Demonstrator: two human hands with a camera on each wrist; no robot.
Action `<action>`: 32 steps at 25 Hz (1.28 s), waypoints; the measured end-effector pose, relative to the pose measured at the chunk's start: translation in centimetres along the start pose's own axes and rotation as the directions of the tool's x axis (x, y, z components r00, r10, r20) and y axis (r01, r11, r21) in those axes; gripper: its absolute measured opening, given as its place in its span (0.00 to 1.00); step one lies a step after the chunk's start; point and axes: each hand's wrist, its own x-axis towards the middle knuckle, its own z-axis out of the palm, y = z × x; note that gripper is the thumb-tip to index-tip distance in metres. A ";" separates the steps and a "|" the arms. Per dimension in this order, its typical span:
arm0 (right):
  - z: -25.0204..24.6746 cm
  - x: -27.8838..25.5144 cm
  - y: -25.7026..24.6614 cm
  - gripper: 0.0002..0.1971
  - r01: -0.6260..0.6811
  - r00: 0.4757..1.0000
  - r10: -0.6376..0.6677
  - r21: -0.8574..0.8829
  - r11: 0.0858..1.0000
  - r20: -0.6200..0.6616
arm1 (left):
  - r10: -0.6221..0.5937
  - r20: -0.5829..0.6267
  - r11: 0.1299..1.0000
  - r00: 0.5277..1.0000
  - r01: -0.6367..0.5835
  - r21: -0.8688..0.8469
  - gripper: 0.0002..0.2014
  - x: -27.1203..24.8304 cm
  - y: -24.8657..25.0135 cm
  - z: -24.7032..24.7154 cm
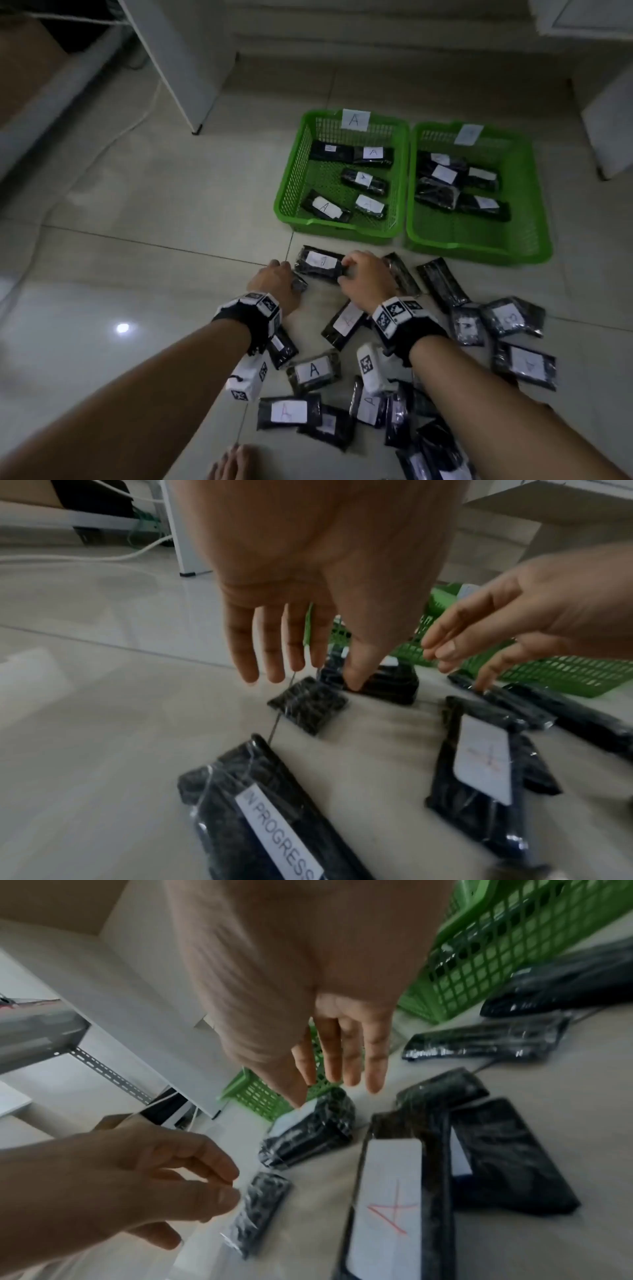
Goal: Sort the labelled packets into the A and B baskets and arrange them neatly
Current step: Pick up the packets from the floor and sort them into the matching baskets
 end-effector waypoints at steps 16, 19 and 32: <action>1.7 -0.5 1.4 0.31 0.242 0.962 -0.256 -0.138 0.960 -0.099 | 0.071 0.063 0.257 0.995 0.043 -0.966 0.21 2.0 -6.2 0.7; -0.1 -1.5 0.5 0.30 0.322 0.928 -0.320 -0.018 0.947 -0.191 | 0.035 -0.034 0.113 0.999 -0.038 -0.993 0.20 2.2 -5.3 -1.4; -13.2 2.5 3.6 0.08 0.170 0.852 0.481 0.978 0.119 -0.207 | 0.052 -0.386 0.515 0.921 -0.356 -0.780 0.12 9.1 6.1 -5.9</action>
